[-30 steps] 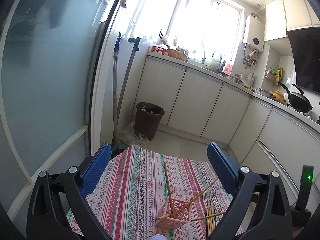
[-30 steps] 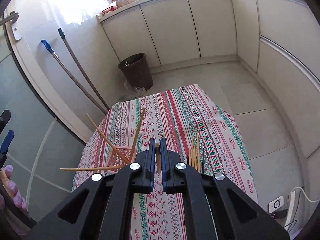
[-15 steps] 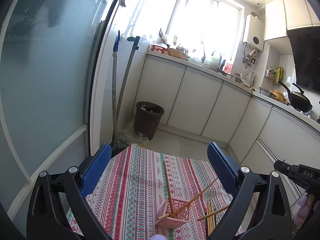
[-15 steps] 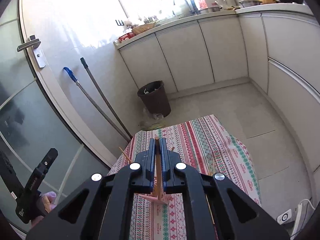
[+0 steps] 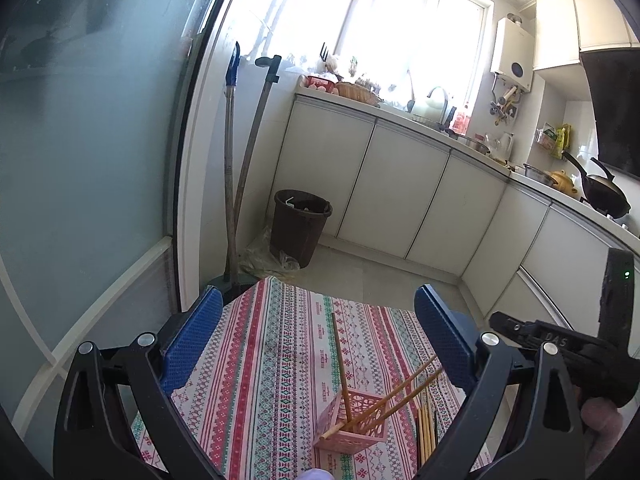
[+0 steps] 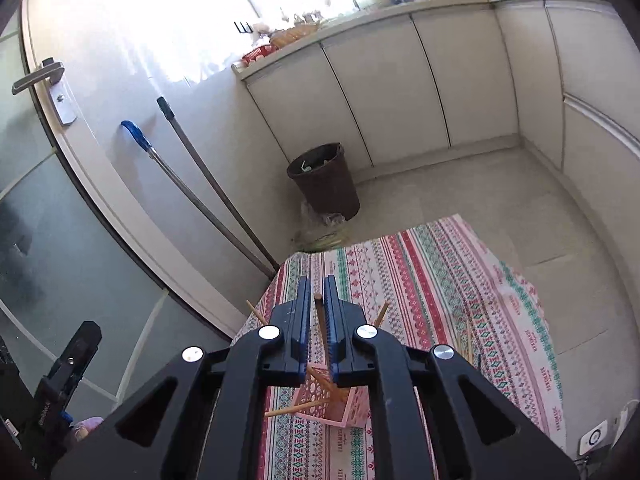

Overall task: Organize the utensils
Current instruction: 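Lift the chopstick with the right tool and lower it into the pink basket, then reach the left tool to the chopstick pile and grasp chopsticks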

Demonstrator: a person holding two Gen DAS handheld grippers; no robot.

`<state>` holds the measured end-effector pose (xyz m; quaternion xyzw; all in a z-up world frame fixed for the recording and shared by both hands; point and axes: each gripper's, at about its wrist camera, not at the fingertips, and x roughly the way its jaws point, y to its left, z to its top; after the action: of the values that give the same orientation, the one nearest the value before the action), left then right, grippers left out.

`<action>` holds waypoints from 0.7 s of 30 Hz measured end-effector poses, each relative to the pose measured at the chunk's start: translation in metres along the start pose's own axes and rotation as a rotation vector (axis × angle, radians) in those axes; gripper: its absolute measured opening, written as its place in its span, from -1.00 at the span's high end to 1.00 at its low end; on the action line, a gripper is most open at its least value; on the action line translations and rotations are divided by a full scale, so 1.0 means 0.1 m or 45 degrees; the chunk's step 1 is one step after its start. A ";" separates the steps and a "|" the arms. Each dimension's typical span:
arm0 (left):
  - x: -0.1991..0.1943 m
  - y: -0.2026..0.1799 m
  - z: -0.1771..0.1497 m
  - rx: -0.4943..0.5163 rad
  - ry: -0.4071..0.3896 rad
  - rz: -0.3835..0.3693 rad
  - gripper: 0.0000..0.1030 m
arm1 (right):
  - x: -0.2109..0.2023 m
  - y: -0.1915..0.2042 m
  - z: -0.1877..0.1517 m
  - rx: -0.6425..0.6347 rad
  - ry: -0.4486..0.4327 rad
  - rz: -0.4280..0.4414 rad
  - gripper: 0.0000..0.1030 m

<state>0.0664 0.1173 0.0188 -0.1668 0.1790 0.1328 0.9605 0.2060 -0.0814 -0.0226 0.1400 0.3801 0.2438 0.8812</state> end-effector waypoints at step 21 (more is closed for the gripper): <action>-0.01 -0.45 -0.21 0.226 0.066 0.064 -0.86 | -0.50 0.18 -0.40 -0.283 -0.180 -0.375 -0.02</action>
<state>0.0736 0.0683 0.0126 -0.0800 0.2188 0.1361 0.9629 0.1410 -0.0911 -0.0117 0.0017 0.3046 0.1423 0.9418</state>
